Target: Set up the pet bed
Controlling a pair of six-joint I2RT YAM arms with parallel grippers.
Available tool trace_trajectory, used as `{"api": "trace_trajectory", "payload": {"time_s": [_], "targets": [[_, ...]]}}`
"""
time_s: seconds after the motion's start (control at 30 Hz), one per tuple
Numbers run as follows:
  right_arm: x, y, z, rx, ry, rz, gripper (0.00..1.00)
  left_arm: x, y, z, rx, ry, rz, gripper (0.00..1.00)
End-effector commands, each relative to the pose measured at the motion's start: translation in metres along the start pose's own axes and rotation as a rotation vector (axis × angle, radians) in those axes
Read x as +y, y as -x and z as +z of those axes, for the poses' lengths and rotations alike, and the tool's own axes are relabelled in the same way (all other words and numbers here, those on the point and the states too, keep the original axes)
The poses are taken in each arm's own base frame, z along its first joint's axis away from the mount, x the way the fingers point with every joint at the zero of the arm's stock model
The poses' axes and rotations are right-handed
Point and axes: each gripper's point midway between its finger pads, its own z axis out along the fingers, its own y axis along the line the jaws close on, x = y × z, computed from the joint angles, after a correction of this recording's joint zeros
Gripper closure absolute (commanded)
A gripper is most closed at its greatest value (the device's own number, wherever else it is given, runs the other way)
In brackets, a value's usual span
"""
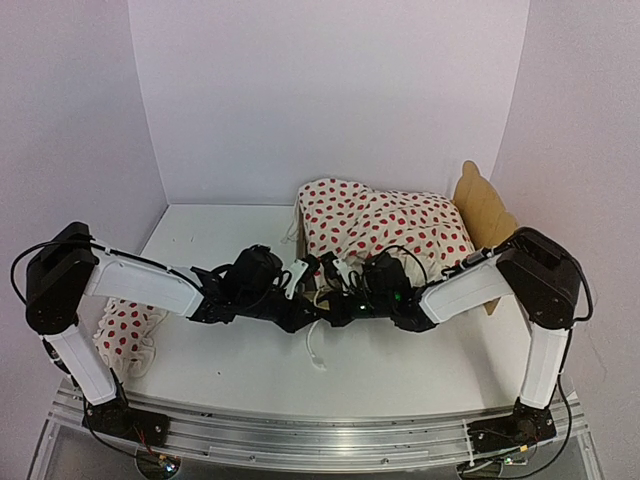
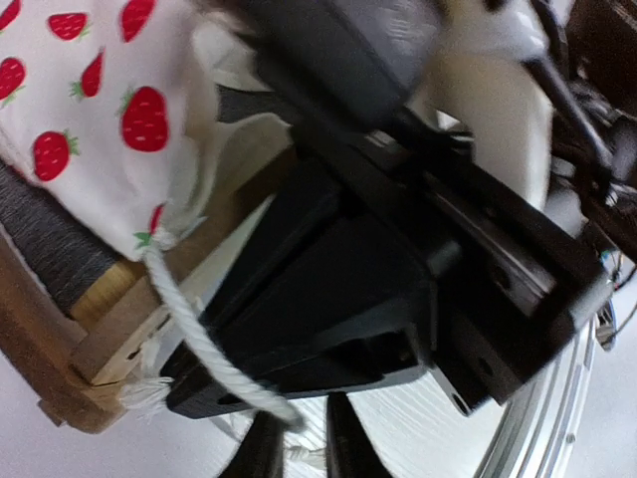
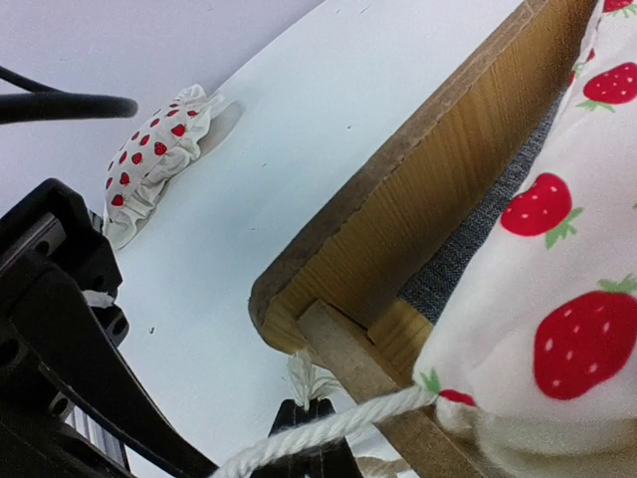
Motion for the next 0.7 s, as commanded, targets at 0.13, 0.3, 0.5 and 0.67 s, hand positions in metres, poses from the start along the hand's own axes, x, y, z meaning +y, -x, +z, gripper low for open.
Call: {"api": "trace_trajectory", "payload": {"time_s": [0.13, 0.3, 0.5, 0.67], "targets": [[0.011, -0.006, 0.020, 0.031, 0.113, -0.053, 1.00, -0.026, -0.029, -0.033, 0.143, -0.284, 0.527, 0.48], [0.009, -0.009, 0.030, 0.042, 0.136, -0.045, 1.00, 0.001, -0.080, -0.054, 0.292, -0.281, 0.942, 0.25], [0.009, -0.003, 0.034, 0.030, 0.138, -0.051, 1.00, 0.020, -0.064, -0.072, 0.173, -0.162, 1.072, 0.20], [0.011, -0.008, 0.034, 0.046, 0.158, -0.048, 1.00, 0.052, -0.031, -0.060, 0.066, 0.041, 1.168, 0.23]]}}
